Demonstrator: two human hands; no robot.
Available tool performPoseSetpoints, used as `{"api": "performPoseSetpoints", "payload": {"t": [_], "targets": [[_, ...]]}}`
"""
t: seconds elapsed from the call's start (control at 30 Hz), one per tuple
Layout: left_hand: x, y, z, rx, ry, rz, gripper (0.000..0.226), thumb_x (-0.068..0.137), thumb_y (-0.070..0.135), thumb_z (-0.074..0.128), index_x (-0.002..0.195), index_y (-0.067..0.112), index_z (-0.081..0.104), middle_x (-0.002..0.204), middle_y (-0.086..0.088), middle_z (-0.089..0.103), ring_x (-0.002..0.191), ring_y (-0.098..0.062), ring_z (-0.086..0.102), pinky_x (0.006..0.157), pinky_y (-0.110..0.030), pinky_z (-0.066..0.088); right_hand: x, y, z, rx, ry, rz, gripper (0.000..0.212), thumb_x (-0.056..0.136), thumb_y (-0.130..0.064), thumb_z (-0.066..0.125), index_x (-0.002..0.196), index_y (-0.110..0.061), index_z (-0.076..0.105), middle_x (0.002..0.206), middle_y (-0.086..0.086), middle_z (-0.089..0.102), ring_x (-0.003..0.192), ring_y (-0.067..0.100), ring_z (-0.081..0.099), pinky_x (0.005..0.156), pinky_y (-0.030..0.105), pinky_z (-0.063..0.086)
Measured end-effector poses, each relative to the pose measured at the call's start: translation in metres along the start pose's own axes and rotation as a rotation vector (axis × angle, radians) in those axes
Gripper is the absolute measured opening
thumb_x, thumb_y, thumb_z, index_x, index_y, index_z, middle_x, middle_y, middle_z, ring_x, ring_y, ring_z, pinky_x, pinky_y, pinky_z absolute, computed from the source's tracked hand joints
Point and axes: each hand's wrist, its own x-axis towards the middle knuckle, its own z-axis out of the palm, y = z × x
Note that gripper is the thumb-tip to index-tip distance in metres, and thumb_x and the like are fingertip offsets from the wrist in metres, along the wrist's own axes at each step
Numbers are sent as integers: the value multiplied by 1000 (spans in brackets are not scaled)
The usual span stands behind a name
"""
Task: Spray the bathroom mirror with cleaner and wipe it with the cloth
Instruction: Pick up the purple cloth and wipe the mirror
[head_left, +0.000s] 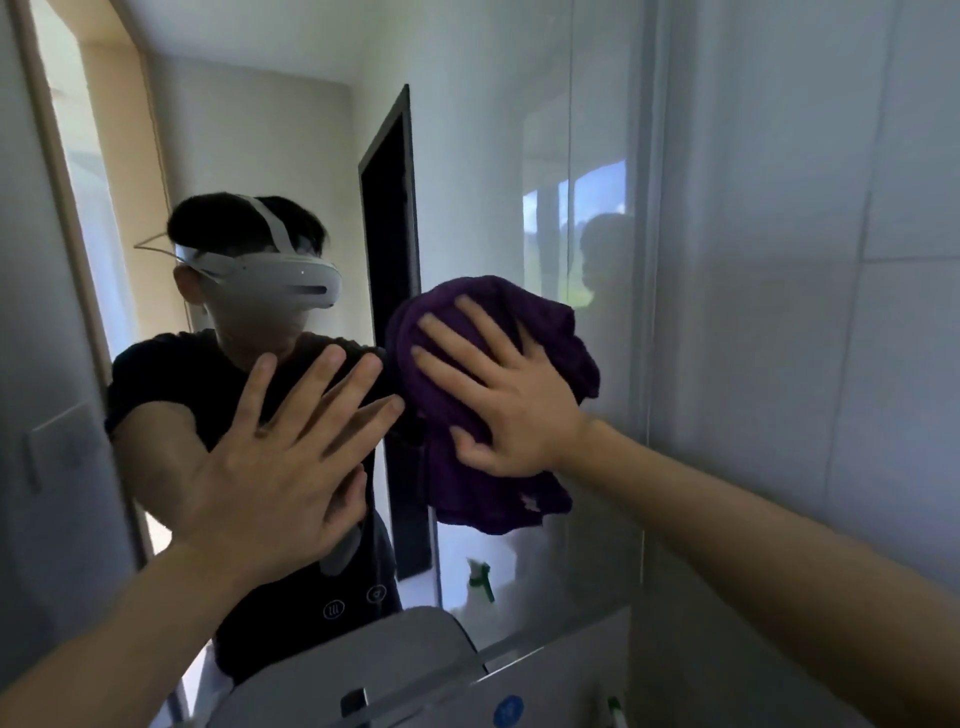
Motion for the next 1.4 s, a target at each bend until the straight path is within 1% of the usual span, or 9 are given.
{"api": "performPoseSetpoints", "payload": {"t": [0.07,0.1,0.2,0.27,0.4,0.67,0.87,1.13,1.4], "targets": [[1,-1,-1,-1,-5,1,67,99,40,38,162,19,32,172,-15,18,158,-39,19,121,-70,21,-4,32,-3,-28,-43,-110,78,84,-43,61,154,-17,39,164,9,31,154,37,16,119,59,18],[1,0,-1,-2,-6,1,66,98,39,38,161,19,33,172,-15,19,158,-40,20,121,-70,20,-5,49,-5,-31,-34,-70,79,83,-42,60,155,-17,37,164,9,30,155,37,14,119,60,20],[1,1,-1,-11,0,2,66,97,38,40,160,18,37,171,-16,21,157,-40,21,120,-71,21,-13,100,-12,24,106,316,80,83,-39,53,156,-16,30,166,11,25,155,37,13,117,66,21],[1,2,0,-11,1,3,67,95,37,41,160,18,37,171,-16,22,157,-40,22,120,-71,23,-15,127,-17,87,175,552,79,86,-37,50,158,-12,27,168,11,21,156,36,11,119,64,16],[1,2,0,-9,19,4,69,94,37,44,160,19,37,170,-16,23,157,-40,23,119,-71,24,-1,144,-21,140,216,717,77,92,-34,46,160,-10,19,169,9,15,157,33,6,126,53,12],[-2,3,4,-10,20,-7,66,97,39,41,160,20,36,171,-15,20,158,-38,19,120,-70,23,14,107,-17,242,362,987,74,91,-33,43,160,-16,21,169,1,19,157,26,11,126,49,16],[-3,3,3,-29,-8,-24,65,100,40,40,162,25,31,173,-11,17,159,-37,16,121,-69,21,-1,-13,21,285,466,1329,74,89,-36,41,158,-16,27,169,0,20,156,24,15,123,56,16],[-3,3,3,-56,-41,-20,64,102,37,30,165,27,21,174,-10,12,160,-35,11,125,-67,9,-41,-220,67,309,257,1128,80,78,-36,48,152,-7,36,165,12,24,154,37,18,121,64,14],[0,2,-4,-76,-69,-13,66,100,37,37,164,26,25,173,-11,15,160,-36,12,125,-67,7,-6,-296,65,415,70,1042,82,81,-40,50,152,-7,27,168,6,8,155,37,9,122,63,7]]}}
